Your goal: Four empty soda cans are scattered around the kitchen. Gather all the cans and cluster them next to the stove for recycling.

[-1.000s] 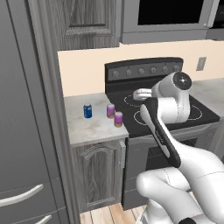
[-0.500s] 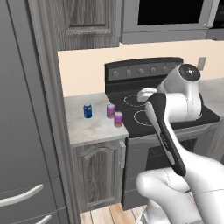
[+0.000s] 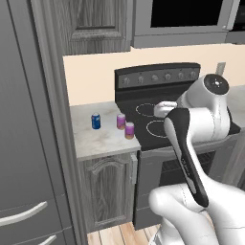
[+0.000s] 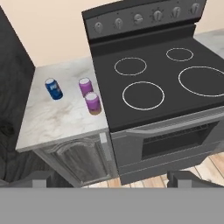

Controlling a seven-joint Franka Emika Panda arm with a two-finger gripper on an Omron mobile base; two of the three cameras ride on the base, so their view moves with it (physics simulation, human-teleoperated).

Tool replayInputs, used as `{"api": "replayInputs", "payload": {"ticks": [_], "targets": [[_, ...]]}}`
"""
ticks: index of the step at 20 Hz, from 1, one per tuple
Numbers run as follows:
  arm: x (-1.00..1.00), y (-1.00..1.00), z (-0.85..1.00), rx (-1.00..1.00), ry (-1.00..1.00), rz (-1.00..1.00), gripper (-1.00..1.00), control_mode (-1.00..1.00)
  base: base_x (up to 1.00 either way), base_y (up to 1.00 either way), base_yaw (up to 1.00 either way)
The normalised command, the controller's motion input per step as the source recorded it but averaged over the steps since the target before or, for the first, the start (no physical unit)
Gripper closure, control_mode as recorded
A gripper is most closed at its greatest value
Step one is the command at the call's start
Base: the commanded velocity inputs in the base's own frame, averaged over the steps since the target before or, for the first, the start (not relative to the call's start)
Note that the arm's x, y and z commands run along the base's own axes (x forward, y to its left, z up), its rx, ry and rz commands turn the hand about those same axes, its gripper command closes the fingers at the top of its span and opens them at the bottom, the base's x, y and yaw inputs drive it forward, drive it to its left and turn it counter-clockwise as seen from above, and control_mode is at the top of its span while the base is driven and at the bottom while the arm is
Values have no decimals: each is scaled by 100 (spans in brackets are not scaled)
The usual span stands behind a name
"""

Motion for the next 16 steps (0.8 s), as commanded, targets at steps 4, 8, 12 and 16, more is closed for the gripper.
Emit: {"api": "replayInputs", "payload": {"ticks": [4,8,12,16], "targets": [[-13,0,0,0,-1,0,-100,-100,0,0,0],[-4,-1,0,0,0,0,-100,-100,0,0,0],[0,0,0,0,0,0,-100,100,-22,-10,-1],[0,0,0,0,0,0,-100,100,-59,-42,-15]]}}
